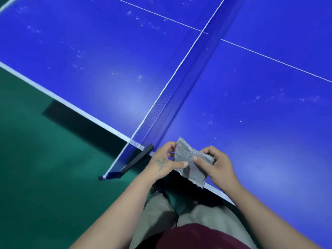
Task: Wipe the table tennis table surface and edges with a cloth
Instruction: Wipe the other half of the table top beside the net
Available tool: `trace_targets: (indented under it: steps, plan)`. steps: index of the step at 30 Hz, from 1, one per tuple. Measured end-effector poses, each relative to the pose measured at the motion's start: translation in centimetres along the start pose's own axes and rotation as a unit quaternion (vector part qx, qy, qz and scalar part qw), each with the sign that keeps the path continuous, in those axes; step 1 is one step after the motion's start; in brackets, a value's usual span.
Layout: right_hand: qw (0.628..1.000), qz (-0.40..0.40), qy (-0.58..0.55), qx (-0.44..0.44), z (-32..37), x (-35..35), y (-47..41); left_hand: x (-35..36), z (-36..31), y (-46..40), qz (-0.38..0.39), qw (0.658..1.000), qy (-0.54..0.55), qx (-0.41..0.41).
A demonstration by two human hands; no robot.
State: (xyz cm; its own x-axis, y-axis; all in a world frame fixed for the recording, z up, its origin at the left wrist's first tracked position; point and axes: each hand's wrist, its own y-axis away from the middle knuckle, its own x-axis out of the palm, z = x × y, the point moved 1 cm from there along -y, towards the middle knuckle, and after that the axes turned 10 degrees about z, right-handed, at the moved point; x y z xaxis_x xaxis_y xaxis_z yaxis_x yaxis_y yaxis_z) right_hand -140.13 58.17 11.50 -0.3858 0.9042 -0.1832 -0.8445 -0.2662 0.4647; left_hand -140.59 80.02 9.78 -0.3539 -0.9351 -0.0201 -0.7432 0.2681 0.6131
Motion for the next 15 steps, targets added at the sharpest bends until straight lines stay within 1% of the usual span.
trace_targets:
  steps: [2,5,7,10,13,15]
  plan:
    - [0.999,-0.029,-0.022,0.016,0.0,1.8,-1.1,-2.1,0.5,-1.5,0.031,0.999,-0.023,0.001]
    - [0.995,-0.069,-0.051,0.045,-0.7,3.6,-2.3,-4.3,1.0,-3.5,0.049,0.998,-0.024,-0.013]
    - [0.991,-0.105,-0.057,0.068,-1.6,4.1,-2.9,-4.8,1.1,-4.8,0.064,0.996,-0.057,-0.018]
    - [0.985,-0.123,-0.076,0.090,-3.4,4.8,-3.6,-4.7,2.2,-6.6,0.069,0.992,-0.106,-0.017]
    - [0.983,-0.131,-0.088,0.096,-5.3,5.3,-4.8,-4.3,3.4,-8.0,0.031,0.995,-0.093,-0.019]
    - [0.981,-0.138,-0.095,0.100,-5.9,5.5,-5.7,-4.2,4.2,-8.8,-0.032,0.995,-0.094,-0.010]
